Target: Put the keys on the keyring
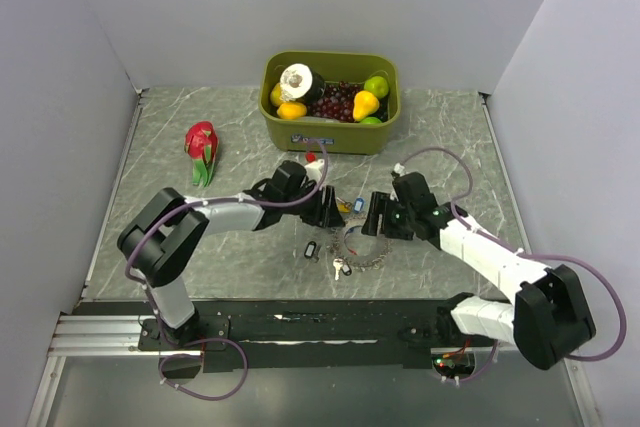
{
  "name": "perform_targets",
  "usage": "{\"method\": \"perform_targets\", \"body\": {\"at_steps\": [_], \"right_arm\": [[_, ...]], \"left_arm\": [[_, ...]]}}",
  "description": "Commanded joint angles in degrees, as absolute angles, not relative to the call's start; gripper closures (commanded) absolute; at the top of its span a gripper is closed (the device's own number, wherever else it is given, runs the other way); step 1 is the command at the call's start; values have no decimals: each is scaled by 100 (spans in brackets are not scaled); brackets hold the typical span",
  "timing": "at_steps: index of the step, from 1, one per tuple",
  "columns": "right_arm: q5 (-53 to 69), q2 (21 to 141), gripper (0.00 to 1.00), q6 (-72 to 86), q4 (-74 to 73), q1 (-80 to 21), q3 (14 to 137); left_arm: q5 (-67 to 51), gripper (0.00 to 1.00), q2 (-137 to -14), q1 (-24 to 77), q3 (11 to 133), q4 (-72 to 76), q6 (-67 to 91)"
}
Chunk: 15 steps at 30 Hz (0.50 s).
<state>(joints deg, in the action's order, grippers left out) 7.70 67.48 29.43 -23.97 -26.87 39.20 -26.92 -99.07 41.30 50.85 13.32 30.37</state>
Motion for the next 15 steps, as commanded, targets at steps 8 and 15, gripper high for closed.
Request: {"method": "perform_targets", "body": {"at_steps": [8,15], "right_arm": [[1388,6661,26,4447,-1591,-2716,2549],[1345,7259,25,4035,-1406,-2707,3032]], "left_arm": [[-2267,59,-10863,4052,5854,905,3059],[-2312,69,-10574,4061,5274,1160,3173]]}}
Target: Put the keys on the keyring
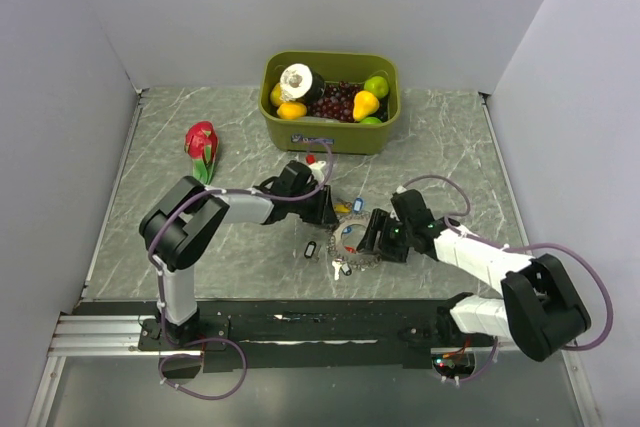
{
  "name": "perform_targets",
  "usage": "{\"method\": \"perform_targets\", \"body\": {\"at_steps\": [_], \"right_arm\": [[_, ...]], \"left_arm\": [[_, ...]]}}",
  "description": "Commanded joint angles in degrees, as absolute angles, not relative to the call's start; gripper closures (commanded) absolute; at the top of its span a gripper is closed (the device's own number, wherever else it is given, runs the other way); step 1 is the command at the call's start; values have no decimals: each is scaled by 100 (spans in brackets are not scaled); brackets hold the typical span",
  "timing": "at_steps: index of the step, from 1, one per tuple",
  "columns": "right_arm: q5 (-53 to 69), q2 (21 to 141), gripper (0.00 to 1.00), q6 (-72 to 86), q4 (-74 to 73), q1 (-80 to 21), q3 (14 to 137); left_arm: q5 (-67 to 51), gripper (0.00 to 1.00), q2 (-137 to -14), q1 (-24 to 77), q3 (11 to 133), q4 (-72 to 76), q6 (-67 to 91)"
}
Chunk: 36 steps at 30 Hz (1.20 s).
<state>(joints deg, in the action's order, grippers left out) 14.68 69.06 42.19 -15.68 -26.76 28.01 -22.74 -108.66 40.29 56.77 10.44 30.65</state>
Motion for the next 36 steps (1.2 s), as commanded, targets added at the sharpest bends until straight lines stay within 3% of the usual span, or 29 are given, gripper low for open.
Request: {"method": "perform_targets", "body": {"at_steps": [1,9,11,14,22,29,33,36], "right_arm": [[1284,7295,25,3982,-1415,-2707,3145],[792,7269,24,3674,-1826,-2698,3551],[397,7146,24,3578,-2099,-2707,3700],[-235,6795,24,3341,-2478,-2900,3902],[-159,7118,26,2874,-2331,-3691,4596],[-395,8603,41,2672,-2346,-4517,5579],[-458,9508,55,2593,-2681,-4824,6178],[-369,9747,57,2636,-2663,-4922,6266]], "left_arm": [[-2312,69,-10504,4061,5178,1204,3190],[-2102,68,-9924,4078,4658,1048,3095],[-1627,63,-9748,4078,4650,879,3050],[-1179,44,-9169,4078,4553,782,3023],[-1045,37,-8420,3833,4386,746,3093],[-2750,35,-7885,2629,3754,1195,3595],[-2453,33,-7480,2426,3727,678,3279],[-2119,31,-7304,2426,3683,492,3261]]}}
